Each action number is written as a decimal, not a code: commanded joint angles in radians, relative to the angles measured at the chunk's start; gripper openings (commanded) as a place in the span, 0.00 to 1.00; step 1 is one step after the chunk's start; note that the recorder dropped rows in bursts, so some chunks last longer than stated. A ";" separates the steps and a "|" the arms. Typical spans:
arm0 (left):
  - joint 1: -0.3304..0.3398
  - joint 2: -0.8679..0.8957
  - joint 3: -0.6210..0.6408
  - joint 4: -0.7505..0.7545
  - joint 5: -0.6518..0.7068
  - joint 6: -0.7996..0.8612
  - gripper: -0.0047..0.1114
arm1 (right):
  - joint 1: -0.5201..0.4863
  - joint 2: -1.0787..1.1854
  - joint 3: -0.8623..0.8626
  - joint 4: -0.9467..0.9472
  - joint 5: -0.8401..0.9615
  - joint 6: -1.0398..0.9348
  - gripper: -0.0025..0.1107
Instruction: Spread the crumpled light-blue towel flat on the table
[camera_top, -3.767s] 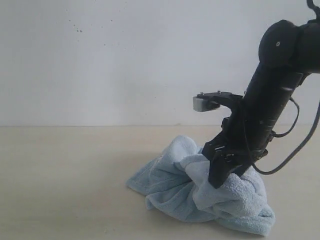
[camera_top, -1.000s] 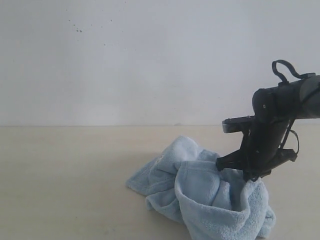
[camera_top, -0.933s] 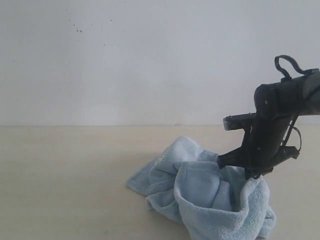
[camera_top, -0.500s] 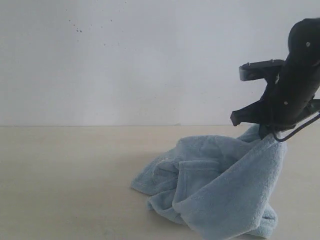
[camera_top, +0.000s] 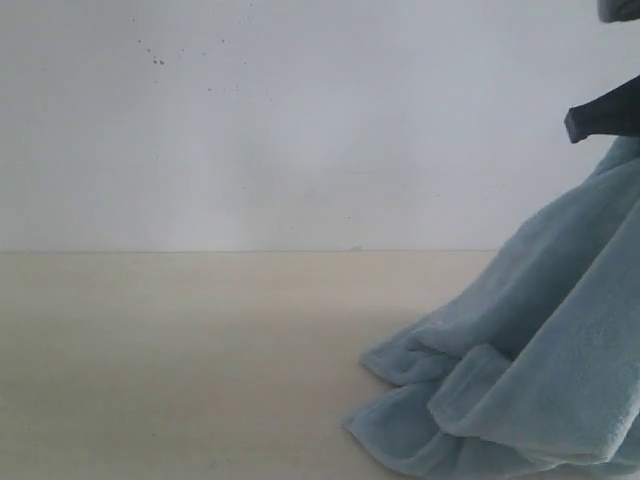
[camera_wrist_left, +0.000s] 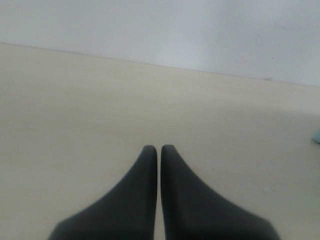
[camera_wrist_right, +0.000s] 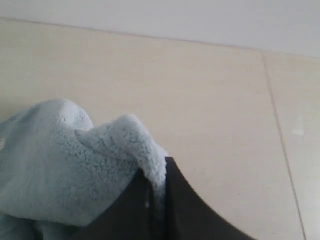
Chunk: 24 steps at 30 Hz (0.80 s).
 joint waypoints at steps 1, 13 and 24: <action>-0.008 -0.002 0.003 0.002 0.000 0.005 0.08 | -0.008 -0.034 0.043 -0.050 0.001 0.031 0.02; -0.008 -0.002 0.003 0.002 0.000 0.005 0.08 | -0.008 -0.013 0.263 -0.057 -0.129 0.011 0.02; -0.008 -0.002 0.003 0.002 0.000 0.005 0.08 | -0.008 0.043 0.366 -0.132 -0.273 0.011 0.02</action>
